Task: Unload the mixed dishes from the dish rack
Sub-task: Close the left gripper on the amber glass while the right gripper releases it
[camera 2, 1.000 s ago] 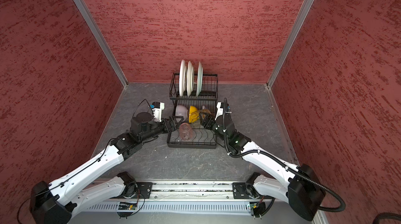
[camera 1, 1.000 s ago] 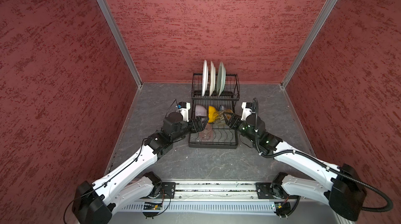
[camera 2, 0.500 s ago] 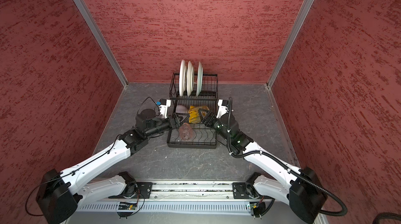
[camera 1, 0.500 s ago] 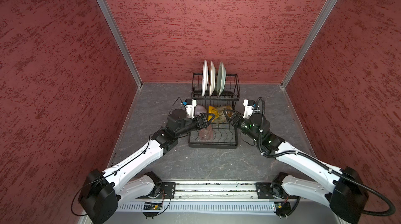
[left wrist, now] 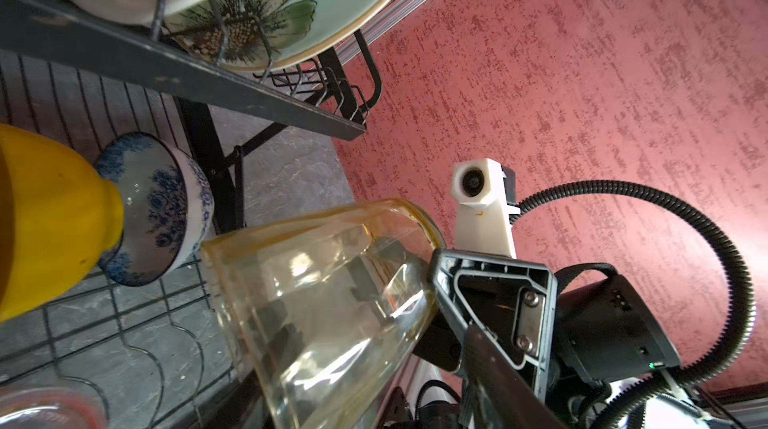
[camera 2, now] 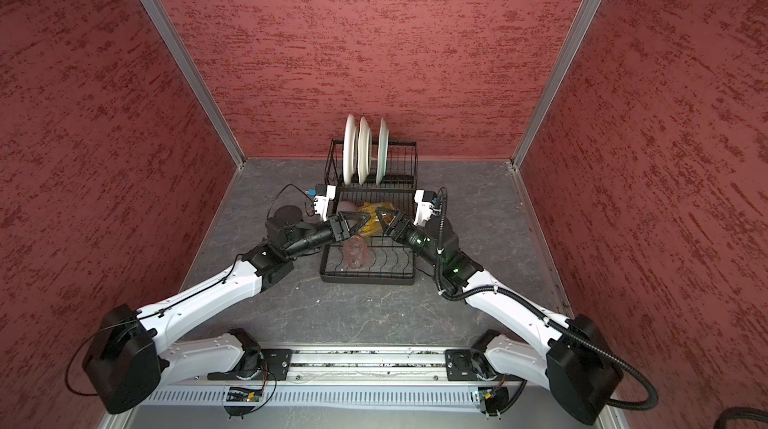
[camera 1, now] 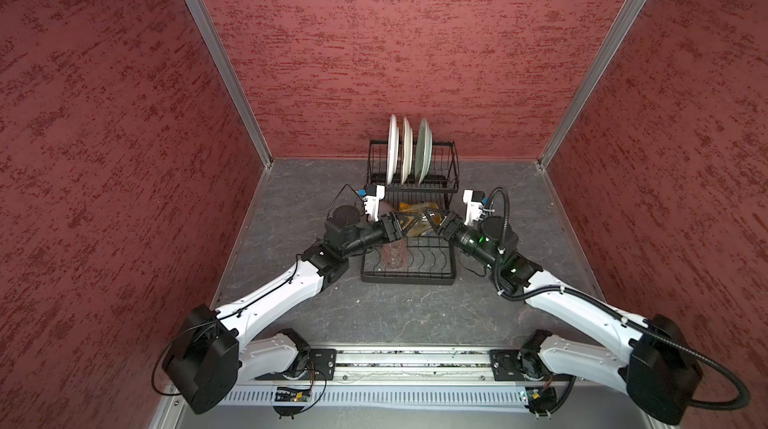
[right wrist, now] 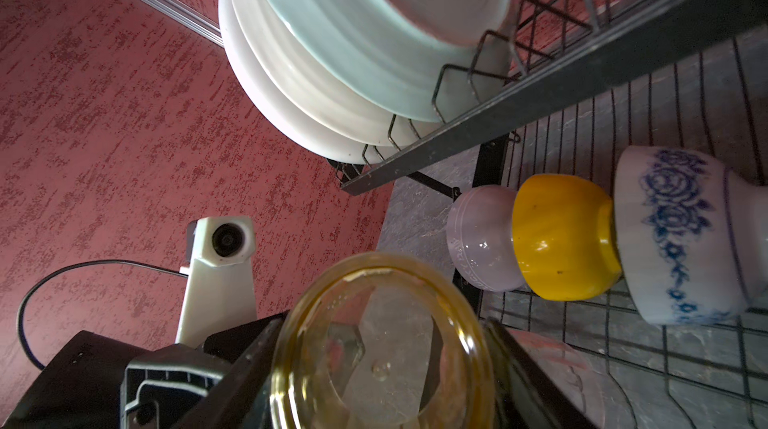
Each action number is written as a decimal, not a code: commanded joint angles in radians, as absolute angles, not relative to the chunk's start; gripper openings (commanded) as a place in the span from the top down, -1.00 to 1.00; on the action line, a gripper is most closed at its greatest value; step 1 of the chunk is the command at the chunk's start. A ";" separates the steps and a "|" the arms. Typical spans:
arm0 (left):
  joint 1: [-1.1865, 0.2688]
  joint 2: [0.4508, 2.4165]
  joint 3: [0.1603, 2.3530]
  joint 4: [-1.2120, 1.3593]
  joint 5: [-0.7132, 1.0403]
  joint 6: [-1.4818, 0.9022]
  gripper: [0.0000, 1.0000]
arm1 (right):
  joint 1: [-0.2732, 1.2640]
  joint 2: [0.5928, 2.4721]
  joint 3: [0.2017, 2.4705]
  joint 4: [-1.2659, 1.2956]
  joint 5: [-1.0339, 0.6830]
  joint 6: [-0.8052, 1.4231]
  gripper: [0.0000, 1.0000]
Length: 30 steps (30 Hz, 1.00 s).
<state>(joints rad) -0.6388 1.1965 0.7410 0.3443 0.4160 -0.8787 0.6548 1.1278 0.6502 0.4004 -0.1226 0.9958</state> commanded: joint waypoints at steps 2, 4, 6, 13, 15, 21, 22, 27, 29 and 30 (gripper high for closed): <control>-0.641 1.192 0.722 0.451 0.442 -0.899 -0.11 | 0.648 1.127 0.637 0.472 -0.148 1.030 -0.34; -0.641 1.187 0.722 0.447 0.437 -0.892 -0.07 | 0.649 1.127 0.633 0.478 -0.149 1.035 -0.34; -0.641 1.185 0.721 0.446 0.433 -0.889 -0.02 | 0.648 1.133 0.630 0.487 -0.156 1.041 -0.35; -0.643 1.190 0.716 0.450 0.437 -0.890 0.23 | 0.649 1.157 0.615 0.541 -0.193 1.062 -0.39; -0.643 1.186 0.716 0.443 0.433 -0.881 0.37 | 0.648 1.163 0.616 0.539 -0.199 1.062 -0.39; -0.644 1.161 0.742 0.353 0.423 -0.854 0.65 | 0.648 1.151 0.612 0.537 -0.204 1.057 -0.39; -0.649 1.156 0.752 0.322 0.419 -0.844 0.71 | 0.648 1.144 0.611 0.535 -0.202 1.056 -0.39; -0.672 1.118 0.758 0.246 0.354 -0.798 1.00 | 0.648 1.108 0.586 0.512 -0.168 1.047 -0.52; -0.673 1.102 0.756 0.227 0.336 -0.781 1.00 | 0.649 1.093 0.587 0.482 -0.157 1.035 -0.58; -0.674 1.092 0.757 0.216 0.327 -0.774 1.00 | 0.649 1.079 0.593 0.445 -0.139 1.025 -0.67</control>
